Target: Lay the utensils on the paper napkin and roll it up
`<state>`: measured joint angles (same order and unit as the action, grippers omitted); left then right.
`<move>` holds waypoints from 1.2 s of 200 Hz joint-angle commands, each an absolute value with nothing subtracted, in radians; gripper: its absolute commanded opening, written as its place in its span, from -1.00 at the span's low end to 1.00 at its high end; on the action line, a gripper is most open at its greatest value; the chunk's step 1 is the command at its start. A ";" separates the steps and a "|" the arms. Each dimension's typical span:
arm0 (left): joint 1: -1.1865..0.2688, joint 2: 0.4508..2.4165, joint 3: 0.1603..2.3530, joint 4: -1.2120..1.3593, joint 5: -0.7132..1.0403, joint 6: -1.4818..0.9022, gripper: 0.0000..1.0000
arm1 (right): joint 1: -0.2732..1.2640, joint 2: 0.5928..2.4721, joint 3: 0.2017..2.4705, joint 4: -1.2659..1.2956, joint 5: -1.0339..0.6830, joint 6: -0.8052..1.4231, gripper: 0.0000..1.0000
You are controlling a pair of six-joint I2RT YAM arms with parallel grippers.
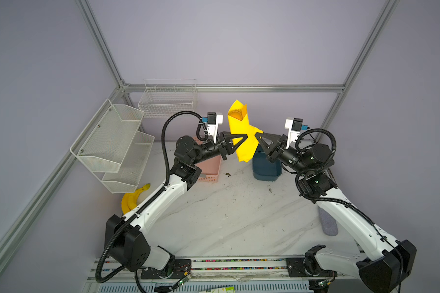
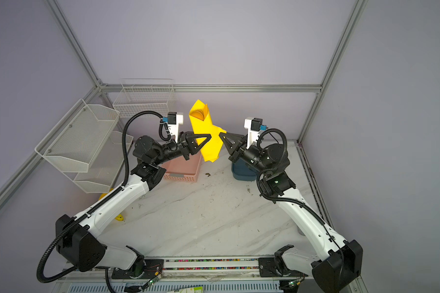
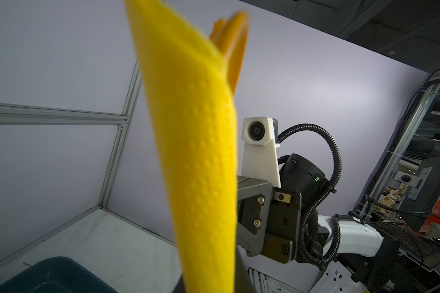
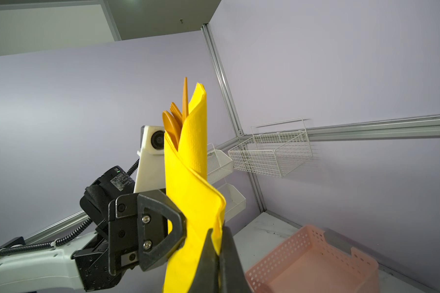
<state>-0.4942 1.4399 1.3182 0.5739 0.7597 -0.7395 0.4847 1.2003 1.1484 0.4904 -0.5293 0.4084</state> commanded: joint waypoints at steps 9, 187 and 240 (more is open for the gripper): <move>-0.489 1.383 1.359 0.667 0.765 -0.764 -0.74 | 0.482 1.178 1.166 0.447 -0.455 0.380 -1.00; -0.488 1.428 1.359 0.715 0.764 -0.806 -0.81 | 0.482 1.140 1.223 0.327 -0.449 0.329 -0.46; -0.487 1.423 1.358 0.643 0.739 -0.752 -0.81 | 0.482 1.073 1.217 0.339 -0.483 0.321 -0.44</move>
